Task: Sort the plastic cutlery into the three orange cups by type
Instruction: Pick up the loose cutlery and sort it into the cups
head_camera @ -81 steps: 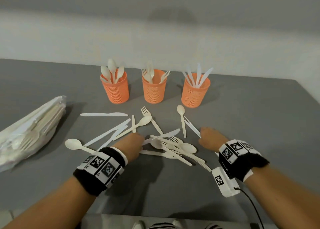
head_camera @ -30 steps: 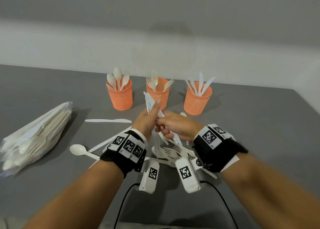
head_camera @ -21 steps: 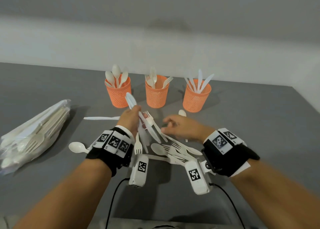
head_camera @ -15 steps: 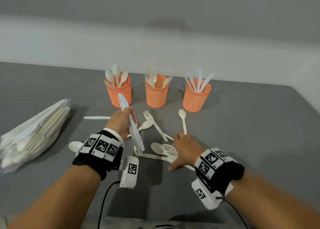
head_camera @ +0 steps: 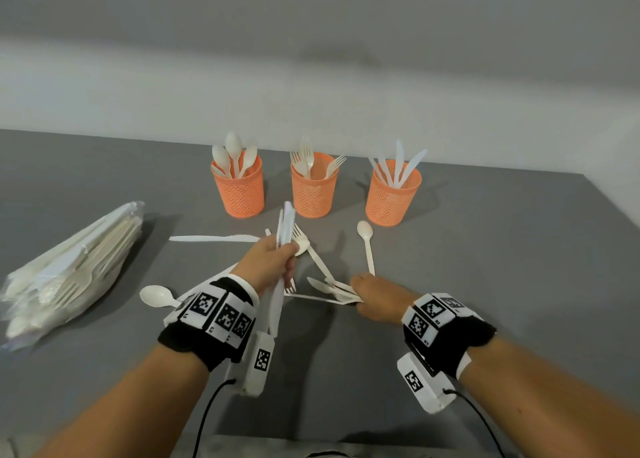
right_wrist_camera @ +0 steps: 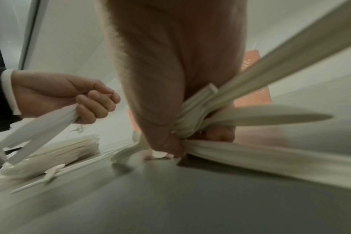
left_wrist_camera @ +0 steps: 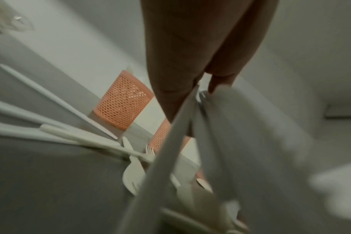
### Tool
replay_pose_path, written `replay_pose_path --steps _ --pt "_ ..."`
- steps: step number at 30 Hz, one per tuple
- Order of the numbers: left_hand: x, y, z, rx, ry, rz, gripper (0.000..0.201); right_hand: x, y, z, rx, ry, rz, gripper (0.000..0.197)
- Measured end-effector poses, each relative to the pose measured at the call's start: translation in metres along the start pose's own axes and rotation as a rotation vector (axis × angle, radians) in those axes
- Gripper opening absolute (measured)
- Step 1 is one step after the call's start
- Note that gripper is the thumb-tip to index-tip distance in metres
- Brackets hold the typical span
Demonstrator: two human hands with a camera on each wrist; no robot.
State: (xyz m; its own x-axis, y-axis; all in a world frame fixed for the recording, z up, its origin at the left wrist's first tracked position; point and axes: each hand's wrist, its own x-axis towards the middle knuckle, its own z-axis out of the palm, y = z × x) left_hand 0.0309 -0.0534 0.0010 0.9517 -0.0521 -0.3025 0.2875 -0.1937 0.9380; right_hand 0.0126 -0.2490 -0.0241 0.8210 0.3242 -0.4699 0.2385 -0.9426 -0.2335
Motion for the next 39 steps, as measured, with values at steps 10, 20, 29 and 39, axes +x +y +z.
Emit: replay_pose_path --steps 10,20,29,39 --pt "0.000 0.012 0.026 0.906 -0.048 0.410 0.041 -0.008 0.008 -0.053 0.236 0.111 -0.003 0.011" --pt "0.007 0.012 0.002 0.758 0.066 0.373 0.016 -0.011 0.013 -0.075 1.001 0.207 -0.096 0.019" --pt "0.010 0.024 0.032 -0.163 0.017 0.211 0.036 0.017 -0.039 -0.060 1.216 0.350 -0.197 0.013" --pt "0.012 0.017 0.030 -0.096 -0.156 0.367 0.036 0.036 -0.062 -0.056 1.653 0.421 -0.234 0.043"
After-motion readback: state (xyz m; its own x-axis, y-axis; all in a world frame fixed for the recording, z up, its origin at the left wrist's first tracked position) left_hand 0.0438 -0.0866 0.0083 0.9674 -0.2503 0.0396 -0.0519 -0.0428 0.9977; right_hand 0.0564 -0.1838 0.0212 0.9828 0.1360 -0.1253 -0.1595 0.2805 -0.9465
